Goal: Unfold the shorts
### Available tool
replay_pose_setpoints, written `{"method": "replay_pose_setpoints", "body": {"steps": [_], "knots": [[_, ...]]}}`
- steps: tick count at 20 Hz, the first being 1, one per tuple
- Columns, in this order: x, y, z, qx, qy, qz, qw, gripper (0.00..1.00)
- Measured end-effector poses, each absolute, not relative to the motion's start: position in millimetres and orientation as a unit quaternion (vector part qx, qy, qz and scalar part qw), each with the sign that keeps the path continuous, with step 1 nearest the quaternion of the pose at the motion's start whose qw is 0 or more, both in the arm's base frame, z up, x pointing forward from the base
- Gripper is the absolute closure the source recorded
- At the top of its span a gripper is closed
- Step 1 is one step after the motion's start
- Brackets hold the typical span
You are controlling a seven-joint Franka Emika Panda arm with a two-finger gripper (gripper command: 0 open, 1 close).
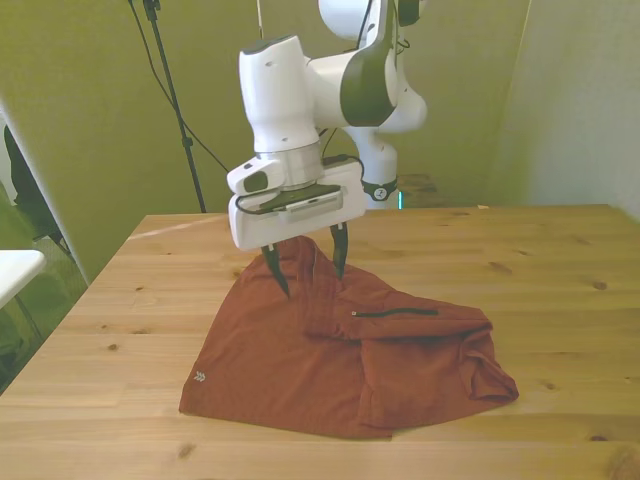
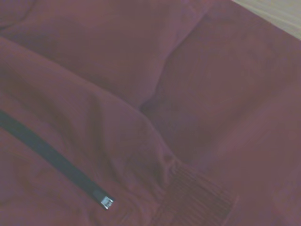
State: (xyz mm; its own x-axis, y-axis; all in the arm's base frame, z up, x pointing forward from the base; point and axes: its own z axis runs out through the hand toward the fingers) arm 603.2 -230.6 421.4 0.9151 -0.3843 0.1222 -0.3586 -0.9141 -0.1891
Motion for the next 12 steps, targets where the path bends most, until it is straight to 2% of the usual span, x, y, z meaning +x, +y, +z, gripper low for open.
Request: {"method": "replay_pose_setpoints", "body": {"steps": [5, 12], "knots": [[620, -250, 400, -0.975, 0.183, -0.064, 0.107, 0.0], [639, -238, 379, -0.977, 0.168, -0.054, 0.117, 0.0]]}}
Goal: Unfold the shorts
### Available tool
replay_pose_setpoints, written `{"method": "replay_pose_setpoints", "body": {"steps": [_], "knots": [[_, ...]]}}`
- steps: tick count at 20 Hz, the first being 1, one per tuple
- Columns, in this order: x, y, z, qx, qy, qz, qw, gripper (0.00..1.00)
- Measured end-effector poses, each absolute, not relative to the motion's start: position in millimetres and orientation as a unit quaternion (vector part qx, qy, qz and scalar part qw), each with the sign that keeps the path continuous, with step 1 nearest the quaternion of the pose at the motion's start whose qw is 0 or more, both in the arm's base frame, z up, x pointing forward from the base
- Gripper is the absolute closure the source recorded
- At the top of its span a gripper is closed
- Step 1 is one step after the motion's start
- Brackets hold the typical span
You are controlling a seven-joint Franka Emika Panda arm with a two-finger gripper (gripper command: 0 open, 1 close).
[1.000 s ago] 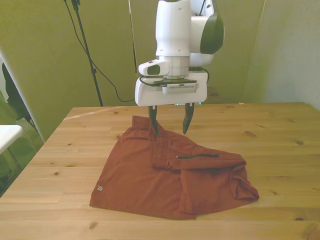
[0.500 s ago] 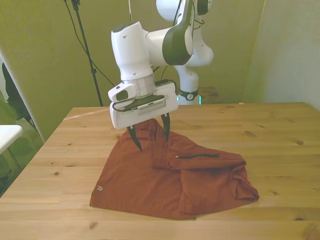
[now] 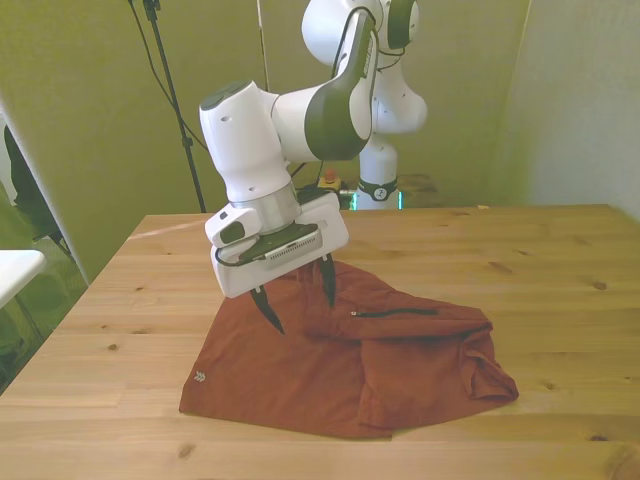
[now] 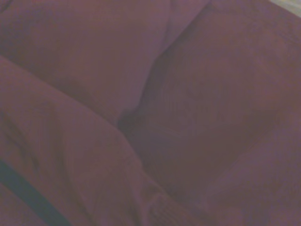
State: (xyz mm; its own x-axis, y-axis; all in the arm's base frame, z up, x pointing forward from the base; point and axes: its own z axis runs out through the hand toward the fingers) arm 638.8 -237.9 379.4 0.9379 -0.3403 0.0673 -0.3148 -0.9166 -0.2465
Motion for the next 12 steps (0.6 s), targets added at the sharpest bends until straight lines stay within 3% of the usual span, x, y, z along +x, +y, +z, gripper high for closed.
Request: {"method": "replay_pose_setpoints", "body": {"steps": [3, 4, 12], "knots": [[642, -233, 371, -0.978, 0.164, -0.049, 0.12, 0.0], [643, -233, 369, -0.978, 0.164, -0.047, 0.12, 1.0], [648, -223, 358, -0.979, 0.158, -0.038, 0.123, 1.0]]}}
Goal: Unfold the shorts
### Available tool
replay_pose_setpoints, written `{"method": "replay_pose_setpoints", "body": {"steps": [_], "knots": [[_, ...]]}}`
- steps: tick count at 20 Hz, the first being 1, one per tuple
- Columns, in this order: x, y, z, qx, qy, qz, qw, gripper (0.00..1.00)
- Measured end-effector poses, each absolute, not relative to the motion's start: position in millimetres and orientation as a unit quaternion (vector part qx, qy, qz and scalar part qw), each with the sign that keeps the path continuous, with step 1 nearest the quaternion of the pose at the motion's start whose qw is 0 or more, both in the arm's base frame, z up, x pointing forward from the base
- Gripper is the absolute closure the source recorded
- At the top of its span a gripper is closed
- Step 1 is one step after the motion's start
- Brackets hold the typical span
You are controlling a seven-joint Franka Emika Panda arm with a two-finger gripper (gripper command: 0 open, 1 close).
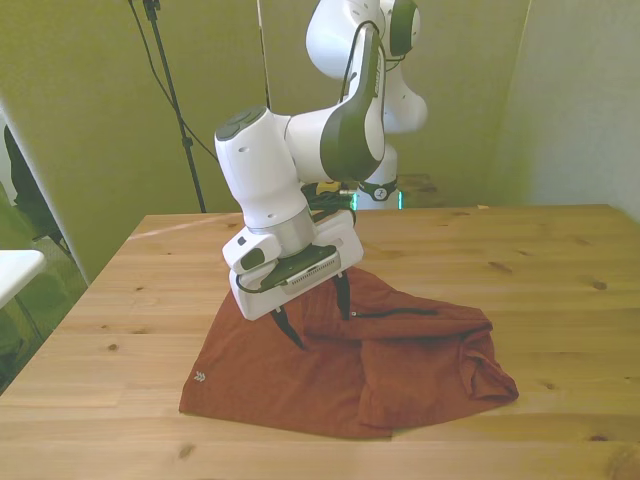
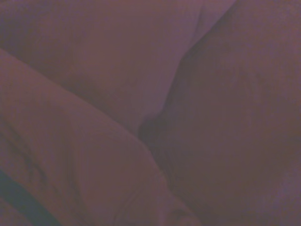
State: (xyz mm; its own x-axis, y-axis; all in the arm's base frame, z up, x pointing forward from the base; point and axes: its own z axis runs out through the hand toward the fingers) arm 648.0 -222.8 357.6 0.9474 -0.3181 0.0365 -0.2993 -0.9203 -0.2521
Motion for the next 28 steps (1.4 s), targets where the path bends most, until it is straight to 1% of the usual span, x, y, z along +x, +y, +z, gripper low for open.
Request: {"method": "replay_pose_setpoints", "body": {"steps": [11, 16, 23, 26, 28], "knots": [[655, -222, 352, -0.979, 0.164, -0.034, 0.119, 1.0], [658, -216, 352, -0.98, 0.169, -0.021, 0.107, 1.0], [662, -208, 364, -0.98, 0.179, -0.018, 0.09, 1.0], [660, -193, 375, -0.981, 0.17, -0.022, 0.087, 1.0], [652, -177, 385, -0.984, 0.157, -0.025, 0.08, 1.0]]}}
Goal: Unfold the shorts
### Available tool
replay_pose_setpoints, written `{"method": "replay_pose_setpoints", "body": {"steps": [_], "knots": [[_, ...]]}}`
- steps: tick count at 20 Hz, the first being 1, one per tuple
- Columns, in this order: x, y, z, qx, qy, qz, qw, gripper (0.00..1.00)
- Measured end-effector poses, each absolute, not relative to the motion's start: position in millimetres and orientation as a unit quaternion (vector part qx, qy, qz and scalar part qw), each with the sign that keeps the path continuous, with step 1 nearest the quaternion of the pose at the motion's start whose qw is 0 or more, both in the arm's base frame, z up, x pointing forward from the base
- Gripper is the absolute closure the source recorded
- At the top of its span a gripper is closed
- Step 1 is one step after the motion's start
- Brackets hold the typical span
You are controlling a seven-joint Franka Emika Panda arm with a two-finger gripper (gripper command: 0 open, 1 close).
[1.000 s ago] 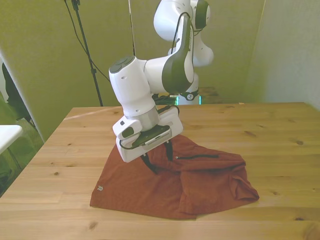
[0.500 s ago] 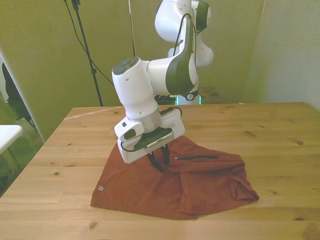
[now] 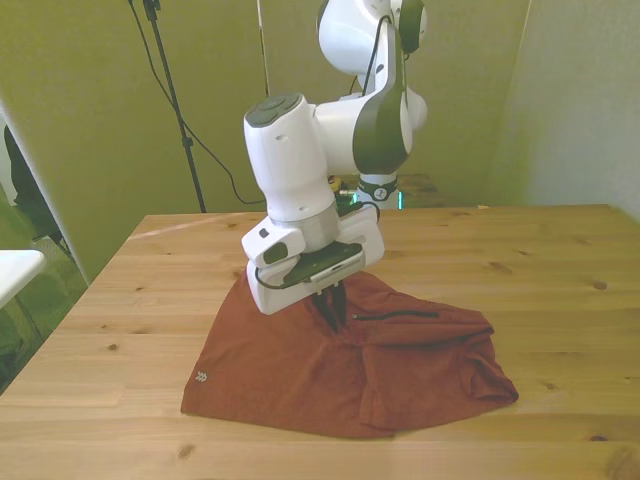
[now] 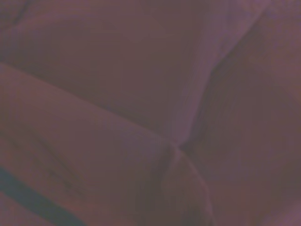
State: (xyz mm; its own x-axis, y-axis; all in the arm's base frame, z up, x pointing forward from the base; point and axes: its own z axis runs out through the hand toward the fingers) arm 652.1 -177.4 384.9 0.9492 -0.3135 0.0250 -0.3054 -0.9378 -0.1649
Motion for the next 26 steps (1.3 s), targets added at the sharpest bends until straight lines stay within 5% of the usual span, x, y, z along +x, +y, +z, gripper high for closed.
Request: {"method": "replay_pose_setpoints", "body": {"steps": [7, 14, 23, 24, 26], "knots": [[590, -89, 409, -0.992, 0.109, -0.04, 0.047, 1.0], [496, 2, 403, -0.997, 0.063, -0.042, 0.025, 1.0], [428, 26, 393, -0.998, 0.054, -0.035, 0.011, 1.0], [425, 27, 393, -0.998, 0.057, -0.035, 0.011, 0.0], [419, 30, 393, -0.997, 0.063, -0.035, 0.009, 0.0]]}}
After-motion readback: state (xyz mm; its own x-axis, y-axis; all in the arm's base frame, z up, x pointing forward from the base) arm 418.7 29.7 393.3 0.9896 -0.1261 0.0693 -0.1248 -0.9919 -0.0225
